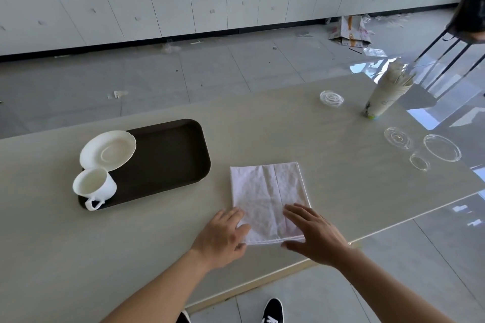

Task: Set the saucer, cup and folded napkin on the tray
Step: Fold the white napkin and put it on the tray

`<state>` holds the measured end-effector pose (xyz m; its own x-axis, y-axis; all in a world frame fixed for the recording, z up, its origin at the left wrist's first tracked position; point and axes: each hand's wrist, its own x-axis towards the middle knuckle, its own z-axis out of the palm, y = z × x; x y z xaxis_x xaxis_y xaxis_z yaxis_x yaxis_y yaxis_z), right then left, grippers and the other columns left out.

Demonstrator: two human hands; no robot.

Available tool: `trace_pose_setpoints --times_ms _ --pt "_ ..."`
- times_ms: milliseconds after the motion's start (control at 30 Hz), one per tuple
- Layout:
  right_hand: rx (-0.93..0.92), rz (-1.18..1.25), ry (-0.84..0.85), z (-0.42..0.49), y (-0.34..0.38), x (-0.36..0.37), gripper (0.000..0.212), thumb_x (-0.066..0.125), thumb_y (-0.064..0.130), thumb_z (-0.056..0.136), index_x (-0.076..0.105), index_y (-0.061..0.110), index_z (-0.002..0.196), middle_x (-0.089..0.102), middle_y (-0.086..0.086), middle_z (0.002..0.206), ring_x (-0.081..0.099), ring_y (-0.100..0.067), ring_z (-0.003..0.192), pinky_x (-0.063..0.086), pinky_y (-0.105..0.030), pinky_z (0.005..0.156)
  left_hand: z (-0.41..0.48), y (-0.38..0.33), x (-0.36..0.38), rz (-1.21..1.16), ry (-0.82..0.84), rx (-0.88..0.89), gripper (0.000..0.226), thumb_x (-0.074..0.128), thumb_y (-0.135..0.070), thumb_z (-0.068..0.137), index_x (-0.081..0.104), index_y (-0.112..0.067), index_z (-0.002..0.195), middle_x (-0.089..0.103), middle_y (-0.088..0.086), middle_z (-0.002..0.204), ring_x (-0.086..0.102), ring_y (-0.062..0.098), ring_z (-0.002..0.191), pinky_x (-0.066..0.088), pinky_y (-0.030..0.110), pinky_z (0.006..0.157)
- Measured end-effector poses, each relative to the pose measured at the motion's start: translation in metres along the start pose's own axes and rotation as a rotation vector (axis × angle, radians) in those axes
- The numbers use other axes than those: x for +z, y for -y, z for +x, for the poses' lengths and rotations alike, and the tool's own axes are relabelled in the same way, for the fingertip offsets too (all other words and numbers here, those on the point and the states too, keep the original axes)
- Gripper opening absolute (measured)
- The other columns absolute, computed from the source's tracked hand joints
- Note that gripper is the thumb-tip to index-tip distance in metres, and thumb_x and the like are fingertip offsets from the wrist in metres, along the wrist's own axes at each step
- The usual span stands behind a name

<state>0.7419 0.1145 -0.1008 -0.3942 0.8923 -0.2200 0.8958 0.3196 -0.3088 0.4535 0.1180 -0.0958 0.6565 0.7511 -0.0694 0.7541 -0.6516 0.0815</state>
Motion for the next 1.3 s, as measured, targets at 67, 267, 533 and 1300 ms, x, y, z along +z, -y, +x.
trace_pose_setpoints --times_ms 67,267,533,1300 --pt "-0.012 0.005 0.003 -0.002 -0.003 -0.001 0.094 0.047 0.081 0.079 0.029 0.031 0.157 0.025 0.015 0.164 0.017 -0.007 0.153 0.023 -0.029 0.121 0.005 0.002 -0.002 0.058 -0.062 0.044 0.025 0.083 -0.023 0.054 0.074 -0.019 0.077 0.078 0.01 0.103 0.076 0.025 0.098 0.062 0.037 0.083" --pt "-0.03 0.018 -0.009 -0.007 -0.004 0.0 0.096 0.054 0.08 0.075 0.031 0.032 0.155 0.032 0.016 0.162 0.026 -0.008 0.151 0.027 -0.027 0.118 0.009 0.006 -0.013 0.009 -0.155 -0.015 0.016 0.075 -0.007 0.063 0.069 -0.016 0.074 0.069 -0.002 0.067 0.066 0.014 0.058 0.06 0.045 0.091" --pt "-0.119 -0.027 -0.037 -0.02 -0.007 0.002 0.083 0.056 0.075 0.078 0.044 0.034 0.149 0.033 0.015 0.161 0.03 -0.008 0.149 0.034 -0.03 0.118 -0.021 0.001 -0.002 0.043 0.05 0.02 0.05 0.05 -0.066 0.076 0.069 -0.031 0.106 0.072 0.005 0.121 0.068 0.021 0.117 0.055 0.054 0.096" --pt "0.186 0.313 -0.313 0.01 -0.002 -0.031 0.005 0.077 0.025 0.087 0.072 0.026 0.088 0.069 0.009 0.068 0.065 -0.014 0.063 0.049 -0.027 0.061 0.016 0.008 -0.018 -0.701 -0.229 -0.537 0.011 0.053 -0.017 0.096 0.057 -0.009 0.091 0.052 0.003 0.059 0.048 0.025 0.056 0.038 0.039 0.056"
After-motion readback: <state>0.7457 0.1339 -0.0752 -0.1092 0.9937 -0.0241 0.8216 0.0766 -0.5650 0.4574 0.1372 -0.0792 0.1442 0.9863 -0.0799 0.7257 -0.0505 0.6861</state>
